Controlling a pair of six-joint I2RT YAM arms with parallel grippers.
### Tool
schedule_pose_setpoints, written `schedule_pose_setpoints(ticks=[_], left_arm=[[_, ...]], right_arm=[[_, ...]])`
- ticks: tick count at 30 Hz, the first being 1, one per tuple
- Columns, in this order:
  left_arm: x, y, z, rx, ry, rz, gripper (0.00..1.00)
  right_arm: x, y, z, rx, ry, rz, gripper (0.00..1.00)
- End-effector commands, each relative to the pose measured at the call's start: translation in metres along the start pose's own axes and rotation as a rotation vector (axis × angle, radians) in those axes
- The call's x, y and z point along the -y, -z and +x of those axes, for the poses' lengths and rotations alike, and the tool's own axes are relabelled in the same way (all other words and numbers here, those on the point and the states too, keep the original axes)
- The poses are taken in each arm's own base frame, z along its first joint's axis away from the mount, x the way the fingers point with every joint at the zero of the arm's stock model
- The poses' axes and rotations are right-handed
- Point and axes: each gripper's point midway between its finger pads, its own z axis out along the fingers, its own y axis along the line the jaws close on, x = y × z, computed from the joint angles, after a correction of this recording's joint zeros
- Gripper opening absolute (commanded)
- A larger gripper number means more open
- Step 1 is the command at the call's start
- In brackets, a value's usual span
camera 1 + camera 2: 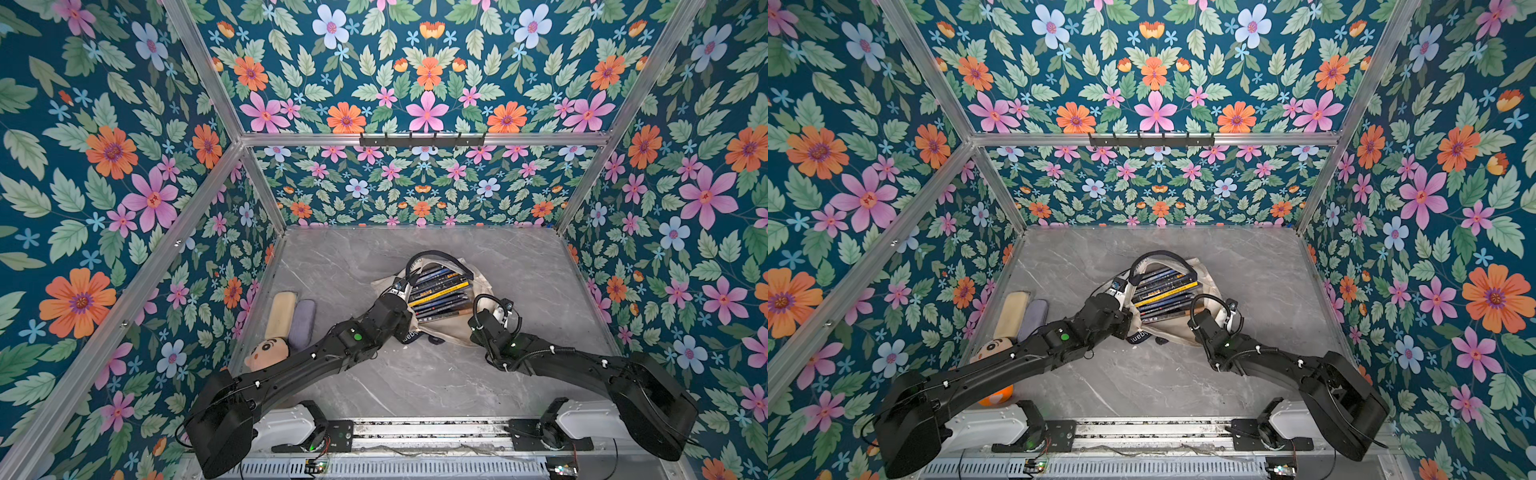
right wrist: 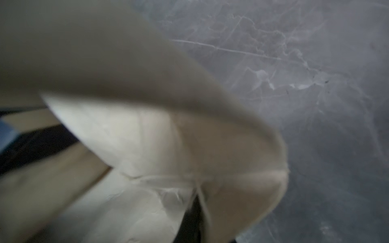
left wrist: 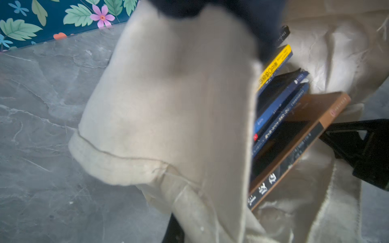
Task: Take out the books from the canvas bag
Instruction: Adjust the canvas bag at the center of the board.
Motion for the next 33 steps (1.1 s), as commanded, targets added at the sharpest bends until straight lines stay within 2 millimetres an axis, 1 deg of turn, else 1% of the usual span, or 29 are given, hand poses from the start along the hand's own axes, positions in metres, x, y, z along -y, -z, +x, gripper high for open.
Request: schedule_pose_setpoints(ticks=[1,3,8,10,11,13,16,18,19,20,22,26,30,32,33], left_arm=[[0.005,0.001,0.002,0.036,0.015,0.024,0.00],[0.002,0.002,-0.003,0.068,-0.001,0.006,0.00],[-0.016,0.000,-0.024,0.129,-0.046,-0.124,0.00],[-0.018,-0.002,-0.036,0.169,-0.056,-0.157,0.00],[-0.022,-0.003,-0.043,0.192,-0.051,-0.186,0.00],[-0.027,-0.007,-0.057,0.238,-0.020,-0.207,0.00],[-0.025,-0.018,-0.063,0.265,-0.015,-0.186,0.00],[-0.025,-0.024,-0.060,0.265,-0.005,-0.173,0.00],[-0.026,-0.025,-0.058,0.266,0.000,-0.168,0.00],[-0.027,-0.025,-0.056,0.267,0.003,-0.167,0.00],[-0.027,-0.022,-0.051,0.273,0.004,-0.158,0.00],[-0.025,-0.013,-0.050,0.310,0.035,-0.116,0.00],[-0.024,-0.002,-0.053,0.338,0.065,-0.086,0.00],[-0.023,0.002,-0.052,0.346,0.062,-0.081,0.00],[-0.024,0.004,-0.052,0.349,0.060,-0.087,0.00]], right_arm=[[0.010,-0.010,0.028,-0.087,-0.022,0.039,0.00],[-0.003,-0.016,0.027,-0.089,-0.015,0.022,0.00],[-0.046,-0.034,0.010,-0.046,0.012,-0.041,0.00],[-0.064,-0.046,0.006,-0.062,0.011,-0.065,0.00],[-0.070,-0.055,0.007,-0.072,0.016,-0.078,0.00],[-0.084,-0.068,0.000,-0.067,-0.006,-0.104,0.00],[-0.100,-0.089,-0.012,-0.066,-0.009,-0.125,0.00],[-0.104,-0.099,-0.016,-0.084,-0.020,-0.129,0.00],[-0.106,-0.101,-0.018,-0.088,-0.032,-0.142,0.00],[-0.107,-0.100,-0.021,-0.091,-0.043,-0.153,0.00],[-0.109,-0.090,-0.029,-0.062,-0.035,-0.181,0.00],[-0.100,-0.067,-0.038,-0.050,-0.038,-0.188,0.00],[-0.091,-0.037,-0.041,-0.061,-0.055,-0.227,0.19],[-0.085,-0.023,-0.040,-0.050,-0.063,-0.253,0.31],[-0.081,-0.017,-0.041,-0.032,-0.066,-0.260,0.40]])
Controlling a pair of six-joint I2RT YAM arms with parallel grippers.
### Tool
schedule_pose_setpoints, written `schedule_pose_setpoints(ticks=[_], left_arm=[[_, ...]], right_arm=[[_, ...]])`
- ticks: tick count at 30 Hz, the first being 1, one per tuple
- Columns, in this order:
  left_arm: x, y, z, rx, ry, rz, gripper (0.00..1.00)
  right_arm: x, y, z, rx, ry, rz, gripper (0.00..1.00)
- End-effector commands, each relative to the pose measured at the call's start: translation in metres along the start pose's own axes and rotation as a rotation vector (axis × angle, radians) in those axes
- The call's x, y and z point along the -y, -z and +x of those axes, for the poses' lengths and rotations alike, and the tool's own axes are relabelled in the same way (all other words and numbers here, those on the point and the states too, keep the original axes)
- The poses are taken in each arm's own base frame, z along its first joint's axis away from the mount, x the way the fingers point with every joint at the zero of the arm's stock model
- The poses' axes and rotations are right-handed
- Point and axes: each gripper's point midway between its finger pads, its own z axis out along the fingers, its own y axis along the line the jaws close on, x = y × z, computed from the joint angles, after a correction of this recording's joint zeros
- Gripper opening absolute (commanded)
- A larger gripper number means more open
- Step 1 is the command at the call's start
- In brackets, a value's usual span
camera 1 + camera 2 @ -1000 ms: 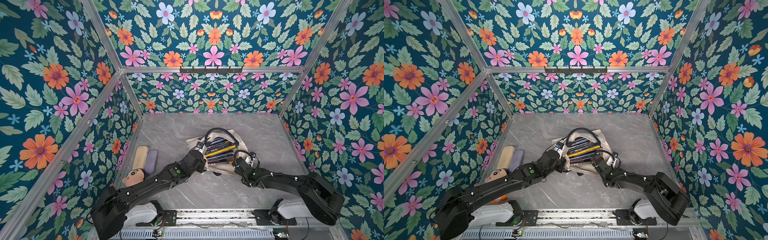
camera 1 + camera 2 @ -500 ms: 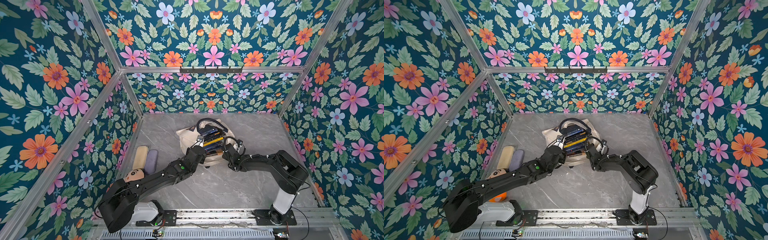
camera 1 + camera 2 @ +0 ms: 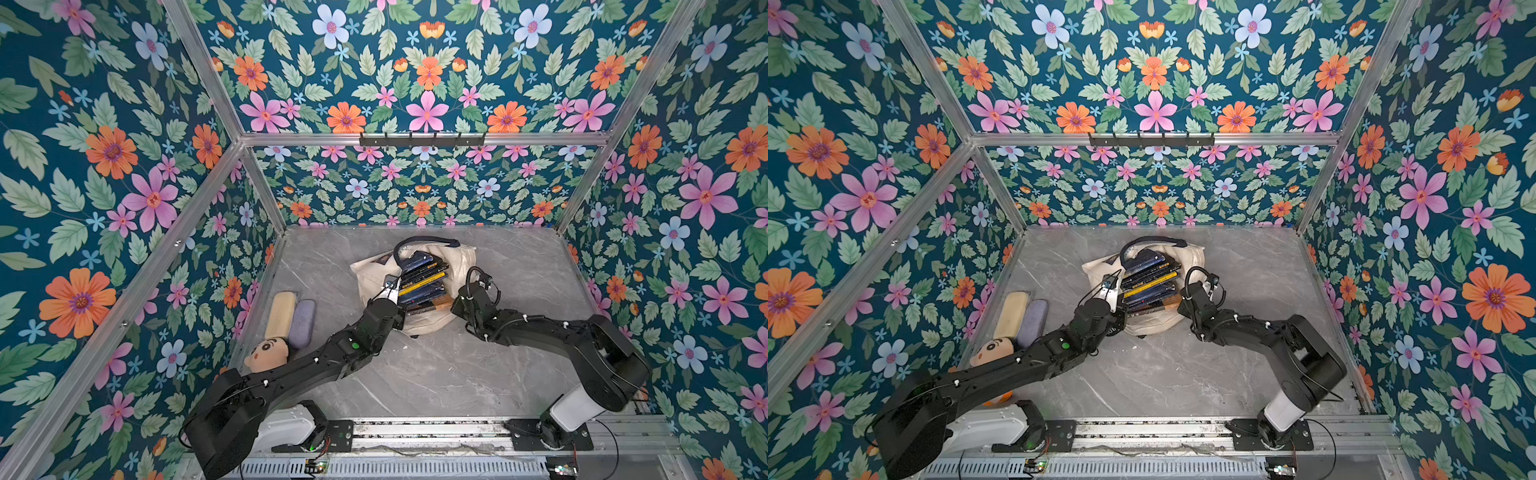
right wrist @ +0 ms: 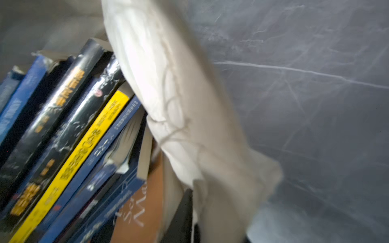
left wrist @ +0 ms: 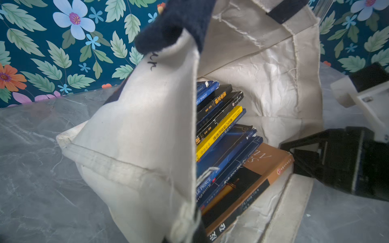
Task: Take out the books from the canvas bag
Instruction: Adjust the canvas bag at the center of the board, then pick up the book from the canvas bag.
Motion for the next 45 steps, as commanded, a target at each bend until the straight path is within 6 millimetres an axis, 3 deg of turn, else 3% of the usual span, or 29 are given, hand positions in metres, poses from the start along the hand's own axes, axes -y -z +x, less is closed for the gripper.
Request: schedule_pose_setpoints(ticks=[1,8,13,17,21,27,39,45], left_arm=[[0.004,0.004,-0.013,0.057,0.037,0.016,0.00],[0.013,0.003,-0.007,0.047,0.072,0.025,0.00],[0.002,0.015,-0.009,0.086,0.101,-0.022,0.00],[0.003,0.016,0.001,0.079,0.073,-0.051,0.00],[0.007,0.015,0.001,0.088,0.070,-0.044,0.00],[0.003,0.023,-0.011,0.143,0.085,-0.044,0.00],[-0.011,0.023,-0.014,0.122,0.200,-0.139,0.00],[-0.022,0.032,-0.003,0.198,0.288,-0.131,0.00]], right_arm=[[0.008,0.019,0.006,-0.005,0.002,-0.010,0.46],[0.003,0.063,0.005,0.024,0.028,-0.065,0.61],[-0.024,0.097,0.021,0.011,-0.020,-0.163,0.60],[-0.055,0.103,0.043,-0.038,-0.071,-0.270,0.58],[-0.081,0.091,0.060,-0.096,-0.129,-0.341,0.57],[-0.102,0.072,0.061,-0.070,-0.169,-0.389,0.54],[-0.108,0.020,0.069,-0.118,-0.288,-0.409,0.44],[-0.094,-0.002,0.073,-0.108,-0.289,-0.340,0.39]])
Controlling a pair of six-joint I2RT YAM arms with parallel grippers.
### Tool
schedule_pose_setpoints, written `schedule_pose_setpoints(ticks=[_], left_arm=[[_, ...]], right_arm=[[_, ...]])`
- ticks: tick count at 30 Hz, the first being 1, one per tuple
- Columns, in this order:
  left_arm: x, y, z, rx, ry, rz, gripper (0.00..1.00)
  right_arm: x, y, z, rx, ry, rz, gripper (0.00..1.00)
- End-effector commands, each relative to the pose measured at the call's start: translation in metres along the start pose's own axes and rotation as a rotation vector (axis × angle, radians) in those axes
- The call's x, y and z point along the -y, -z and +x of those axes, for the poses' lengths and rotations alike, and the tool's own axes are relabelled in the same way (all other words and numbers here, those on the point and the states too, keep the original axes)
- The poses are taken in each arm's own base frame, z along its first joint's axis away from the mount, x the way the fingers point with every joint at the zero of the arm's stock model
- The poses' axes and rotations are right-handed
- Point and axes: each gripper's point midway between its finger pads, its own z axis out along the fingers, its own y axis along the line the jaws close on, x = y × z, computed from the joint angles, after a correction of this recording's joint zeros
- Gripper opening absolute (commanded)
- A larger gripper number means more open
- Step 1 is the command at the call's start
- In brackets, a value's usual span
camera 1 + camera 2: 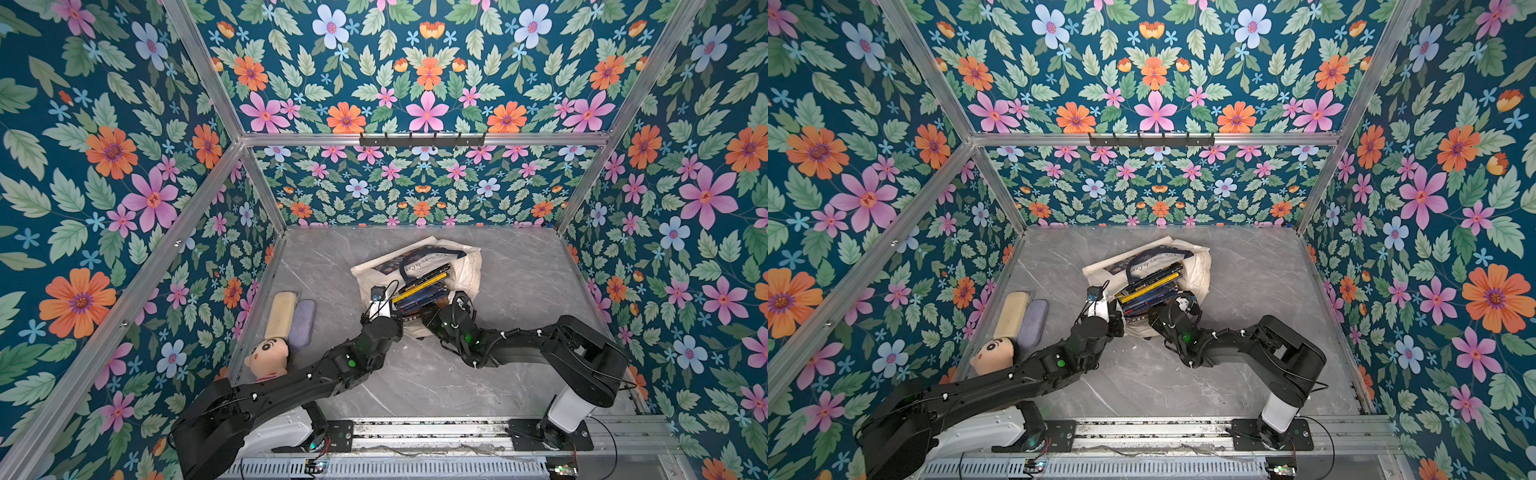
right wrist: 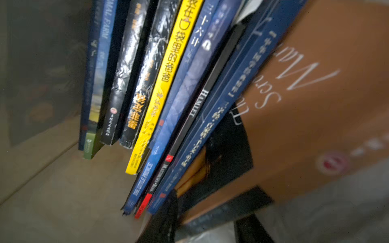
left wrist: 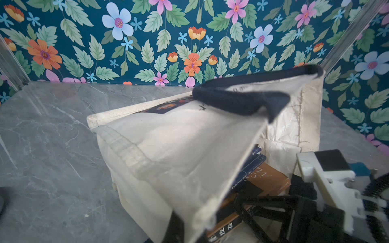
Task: Take out the books from the canvas bag
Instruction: Pick up the book from the canvas bag.
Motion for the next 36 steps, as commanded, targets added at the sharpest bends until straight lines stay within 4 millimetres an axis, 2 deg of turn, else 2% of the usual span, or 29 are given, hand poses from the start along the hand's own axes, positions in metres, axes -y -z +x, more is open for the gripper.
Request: schedule_pose_setpoints(ticks=[1,4,8,16,19,22,26,31,36], left_arm=[[-0.004,0.004,-0.014,0.087,0.086,-0.002,0.00],[-0.006,0.006,-0.013,0.099,0.049,0.003,0.00],[-0.010,0.009,-0.012,0.137,0.027,0.008,0.00],[0.003,0.013,-0.017,0.217,-0.048,0.105,0.00],[0.004,0.013,-0.019,0.225,-0.049,0.104,0.00],[0.006,0.014,-0.022,0.233,-0.029,0.116,0.00],[0.011,0.020,-0.021,0.270,-0.008,0.183,0.00],[0.005,0.025,-0.013,0.289,0.008,0.196,0.00],[0.007,0.027,-0.009,0.282,0.021,0.227,0.00]], right_arm=[[0.001,-0.007,-0.004,0.018,-0.034,-0.005,0.37],[0.013,-0.015,-0.004,0.009,-0.070,-0.002,0.32],[0.017,-0.020,-0.005,0.009,-0.076,-0.005,0.29],[0.005,-0.015,-0.013,0.028,0.016,0.017,0.12],[0.000,-0.012,-0.016,0.025,0.055,0.027,0.05],[0.001,-0.008,-0.014,0.013,0.074,0.049,0.01],[-0.004,-0.008,-0.014,0.021,0.085,0.020,0.04],[-0.014,-0.018,-0.012,0.015,0.089,-0.011,0.22],[-0.016,-0.026,-0.011,0.017,0.077,-0.037,0.23]])
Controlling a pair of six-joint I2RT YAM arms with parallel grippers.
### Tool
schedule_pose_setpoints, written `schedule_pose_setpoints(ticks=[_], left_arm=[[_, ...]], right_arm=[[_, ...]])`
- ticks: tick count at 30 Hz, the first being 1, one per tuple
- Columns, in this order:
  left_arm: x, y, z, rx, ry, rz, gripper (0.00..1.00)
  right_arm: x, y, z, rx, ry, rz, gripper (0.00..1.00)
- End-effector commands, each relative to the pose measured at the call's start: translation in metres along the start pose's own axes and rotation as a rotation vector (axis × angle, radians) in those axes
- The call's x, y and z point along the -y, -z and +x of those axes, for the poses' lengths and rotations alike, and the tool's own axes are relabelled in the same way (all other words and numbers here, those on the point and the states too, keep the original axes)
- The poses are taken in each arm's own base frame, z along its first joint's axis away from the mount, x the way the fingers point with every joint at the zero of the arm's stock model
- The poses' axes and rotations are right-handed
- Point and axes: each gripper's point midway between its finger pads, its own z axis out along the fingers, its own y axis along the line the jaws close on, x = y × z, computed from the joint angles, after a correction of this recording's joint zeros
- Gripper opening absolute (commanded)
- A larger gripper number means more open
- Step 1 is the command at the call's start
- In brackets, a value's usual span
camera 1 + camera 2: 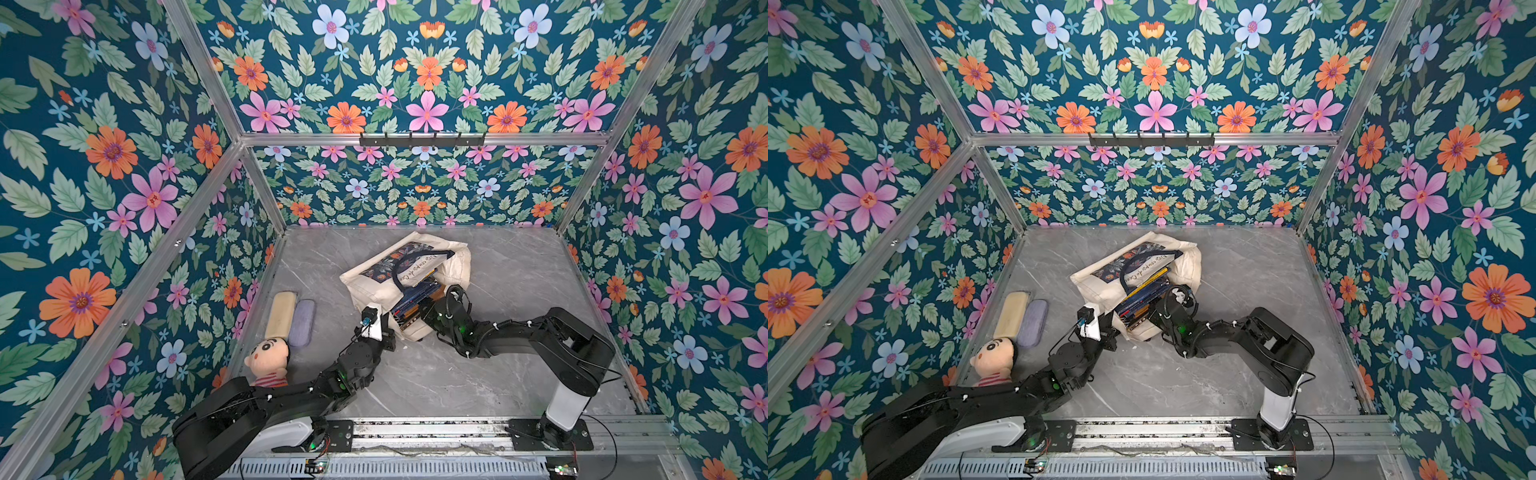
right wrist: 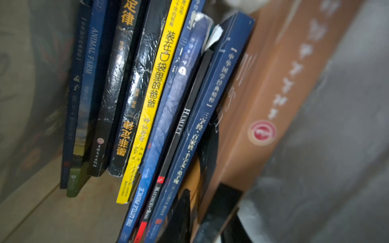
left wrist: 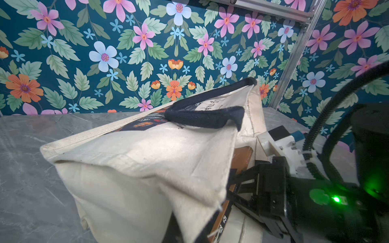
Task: Take out the books from the canvas bag
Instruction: Pick up the book from the canvas bag.
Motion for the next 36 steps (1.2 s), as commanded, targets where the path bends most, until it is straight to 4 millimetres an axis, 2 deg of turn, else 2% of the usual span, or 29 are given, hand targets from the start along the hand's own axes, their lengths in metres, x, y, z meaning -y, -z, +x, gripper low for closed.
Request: schedule_pose_setpoints(ticks=[1,8,11,14,16,24,25,36], left_arm=[[0.009,0.002,-0.022,0.084,0.073,0.055,0.00],[0.015,0.002,-0.020,0.083,0.079,0.090,0.00],[0.014,0.004,-0.019,0.085,0.081,0.089,0.00],[0.012,0.004,-0.016,0.076,0.077,0.084,0.00],[0.010,0.003,-0.014,0.068,0.075,0.068,0.00],[-0.005,-0.001,-0.009,0.042,0.056,-0.031,0.00],[-0.006,-0.001,-0.007,0.037,0.051,-0.036,0.00],[-0.020,-0.005,0.003,0.004,-0.003,-0.128,0.00]], right_arm=[[-0.011,-0.005,-0.003,0.019,0.019,-0.051,0.24],[-0.019,-0.019,0.000,0.012,-0.005,-0.092,0.26],[-0.022,-0.021,0.001,0.005,-0.007,-0.104,0.20],[-0.022,-0.016,0.001,0.007,-0.001,-0.104,0.09],[-0.022,-0.008,-0.003,0.017,0.008,-0.102,0.00],[-0.028,0.027,-0.014,0.036,0.103,-0.073,0.00],[-0.036,0.038,-0.022,0.054,0.111,-0.091,0.00],[-0.055,0.098,-0.047,0.133,0.230,-0.127,0.00]])
